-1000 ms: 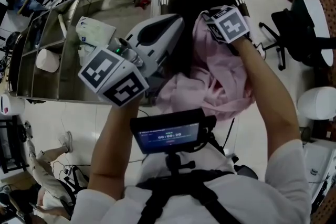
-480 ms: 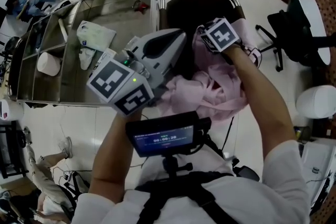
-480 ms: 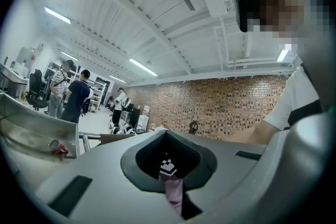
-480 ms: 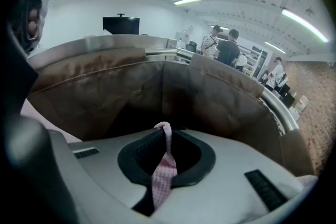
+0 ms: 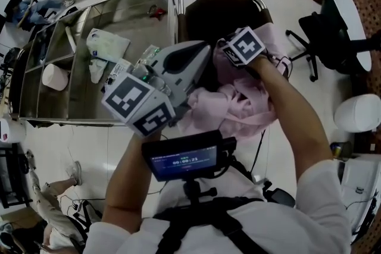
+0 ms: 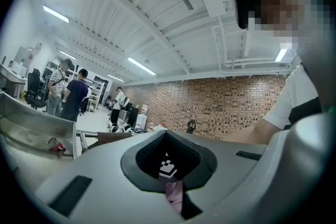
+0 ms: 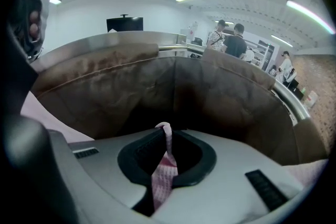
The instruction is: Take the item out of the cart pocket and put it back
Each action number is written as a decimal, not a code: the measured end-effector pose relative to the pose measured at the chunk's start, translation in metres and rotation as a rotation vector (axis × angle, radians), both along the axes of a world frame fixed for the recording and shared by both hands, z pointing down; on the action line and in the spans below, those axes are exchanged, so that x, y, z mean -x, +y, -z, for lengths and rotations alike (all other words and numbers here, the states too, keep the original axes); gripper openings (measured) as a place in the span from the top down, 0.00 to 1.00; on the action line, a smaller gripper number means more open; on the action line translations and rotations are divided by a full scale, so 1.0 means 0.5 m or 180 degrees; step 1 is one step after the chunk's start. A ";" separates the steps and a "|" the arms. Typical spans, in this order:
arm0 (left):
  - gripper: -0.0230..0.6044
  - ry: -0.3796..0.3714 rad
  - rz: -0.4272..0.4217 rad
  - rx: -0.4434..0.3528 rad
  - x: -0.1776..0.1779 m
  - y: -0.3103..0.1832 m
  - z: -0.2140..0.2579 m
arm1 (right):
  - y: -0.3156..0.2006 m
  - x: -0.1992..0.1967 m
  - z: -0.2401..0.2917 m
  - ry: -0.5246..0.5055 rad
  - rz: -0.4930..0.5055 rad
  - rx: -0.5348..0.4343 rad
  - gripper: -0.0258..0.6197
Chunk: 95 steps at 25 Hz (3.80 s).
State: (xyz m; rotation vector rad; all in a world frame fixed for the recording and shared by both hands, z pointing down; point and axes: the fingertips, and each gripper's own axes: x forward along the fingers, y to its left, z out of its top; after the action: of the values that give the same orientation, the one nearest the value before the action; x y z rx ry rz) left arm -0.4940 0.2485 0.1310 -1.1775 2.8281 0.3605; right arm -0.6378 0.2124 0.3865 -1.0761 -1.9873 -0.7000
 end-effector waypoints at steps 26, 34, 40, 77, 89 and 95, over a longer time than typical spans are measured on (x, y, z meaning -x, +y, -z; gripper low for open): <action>0.95 -0.0033 -0.0096 -0.0045 0.000 -0.015 0.025 | -0.020 0.010 0.088 -0.0184 -0.0269 0.0332 0.71; 0.95 -0.0029 -0.0132 -0.0039 -0.056 -0.029 0.015 | -0.039 -0.027 0.177 -0.0531 -0.0504 0.0648 0.75; 0.95 -0.0024 -0.0190 -0.0038 -0.031 -0.035 0.027 | -0.033 -0.010 0.271 -0.0829 -0.0545 0.0814 0.83; 0.95 -0.0094 -0.0386 -0.0088 -0.113 -0.037 0.026 | -0.096 -0.222 0.439 -0.1449 -0.0827 0.1229 0.91; 0.95 -0.0037 -0.0365 -0.0142 -0.140 -0.002 0.018 | -0.105 -0.273 0.437 -0.1422 -0.1086 0.1534 0.91; 0.95 -0.0057 -0.0428 -0.0152 -0.174 0.009 0.029 | -0.102 -0.321 0.443 -0.1437 -0.1199 0.1590 0.91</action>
State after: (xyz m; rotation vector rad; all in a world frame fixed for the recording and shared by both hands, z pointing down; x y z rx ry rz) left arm -0.4070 0.2532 0.1167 -1.3578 2.7165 0.4199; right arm -0.4772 0.1615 0.1649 -0.8124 -2.7588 -0.2549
